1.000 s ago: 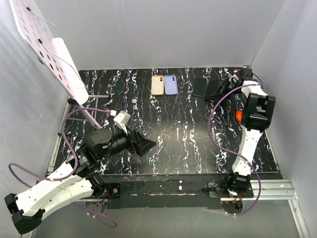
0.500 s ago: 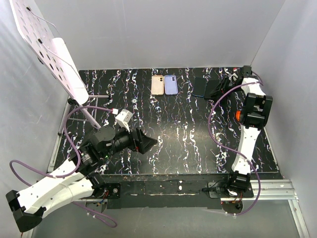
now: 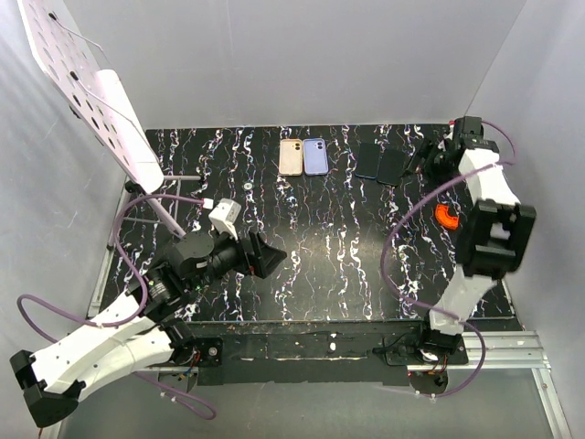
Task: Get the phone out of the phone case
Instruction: Reset both arms
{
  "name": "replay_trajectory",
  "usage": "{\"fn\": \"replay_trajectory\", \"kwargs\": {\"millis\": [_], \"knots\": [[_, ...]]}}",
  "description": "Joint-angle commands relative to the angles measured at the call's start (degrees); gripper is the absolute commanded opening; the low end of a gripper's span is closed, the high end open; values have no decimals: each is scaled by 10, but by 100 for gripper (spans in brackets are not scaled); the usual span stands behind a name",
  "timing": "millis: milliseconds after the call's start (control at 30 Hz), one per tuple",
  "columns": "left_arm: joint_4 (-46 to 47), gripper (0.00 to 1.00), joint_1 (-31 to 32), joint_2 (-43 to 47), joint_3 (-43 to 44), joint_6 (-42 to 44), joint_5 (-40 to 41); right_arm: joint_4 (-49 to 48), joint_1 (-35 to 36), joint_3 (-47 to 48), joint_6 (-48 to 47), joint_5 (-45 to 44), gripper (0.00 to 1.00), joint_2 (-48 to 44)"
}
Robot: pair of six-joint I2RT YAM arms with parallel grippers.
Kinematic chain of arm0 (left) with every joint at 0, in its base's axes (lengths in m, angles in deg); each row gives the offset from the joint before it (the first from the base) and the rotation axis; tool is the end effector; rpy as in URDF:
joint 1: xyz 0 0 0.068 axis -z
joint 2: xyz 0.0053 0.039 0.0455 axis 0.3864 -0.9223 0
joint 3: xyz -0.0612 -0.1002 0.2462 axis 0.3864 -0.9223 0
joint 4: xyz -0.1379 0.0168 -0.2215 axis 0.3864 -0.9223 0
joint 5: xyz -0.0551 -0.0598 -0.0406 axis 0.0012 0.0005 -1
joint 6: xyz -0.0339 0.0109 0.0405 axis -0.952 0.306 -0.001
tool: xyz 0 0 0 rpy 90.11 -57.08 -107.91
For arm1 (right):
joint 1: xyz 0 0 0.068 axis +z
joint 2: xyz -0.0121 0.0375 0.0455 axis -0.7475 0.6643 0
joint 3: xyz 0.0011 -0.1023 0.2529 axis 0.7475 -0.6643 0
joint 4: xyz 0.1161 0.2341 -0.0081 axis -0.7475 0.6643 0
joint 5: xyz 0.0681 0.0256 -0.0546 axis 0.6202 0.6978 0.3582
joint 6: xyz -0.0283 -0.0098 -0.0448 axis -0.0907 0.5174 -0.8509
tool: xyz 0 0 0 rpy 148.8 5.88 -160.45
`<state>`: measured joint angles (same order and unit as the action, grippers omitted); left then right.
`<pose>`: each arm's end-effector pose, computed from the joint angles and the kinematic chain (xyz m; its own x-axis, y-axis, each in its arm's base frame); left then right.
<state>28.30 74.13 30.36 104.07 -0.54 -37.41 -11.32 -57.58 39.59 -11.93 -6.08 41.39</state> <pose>0.1018 -0.1243 0.3143 -0.5657 -0.1727 -0.8064 0.5226 0.6813 -0.5125 0.4331 -0.0589 0.2444 -0.8017 0.4562 -0.3863 0.2838 0.8592 0.4256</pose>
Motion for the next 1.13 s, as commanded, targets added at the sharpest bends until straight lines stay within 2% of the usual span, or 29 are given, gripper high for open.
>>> {"fn": "replay_trajectory", "kwargs": {"millis": [0,200,367,600,800,967,1100], "knots": [[-2,89,0,-21,30,9,27,-95,58,-185,15,-36,86,-224],[32,89,1,-37,36,13,-4,-133,157,-373,29,-84,88,-463],[71,89,2,-31,45,37,-29,-161,174,-473,33,-42,88,-658],[108,89,3,25,43,84,16,-78,174,-449,32,-60,89,-839],[157,90,3,55,37,108,16,-103,174,-469,48,-47,89,-975],[169,91,2,52,41,108,-5,-121,174,-488,61,-72,90,-1044],[206,92,2,62,27,105,-13,-124,174,-485,71,-75,90,-1057]]}}
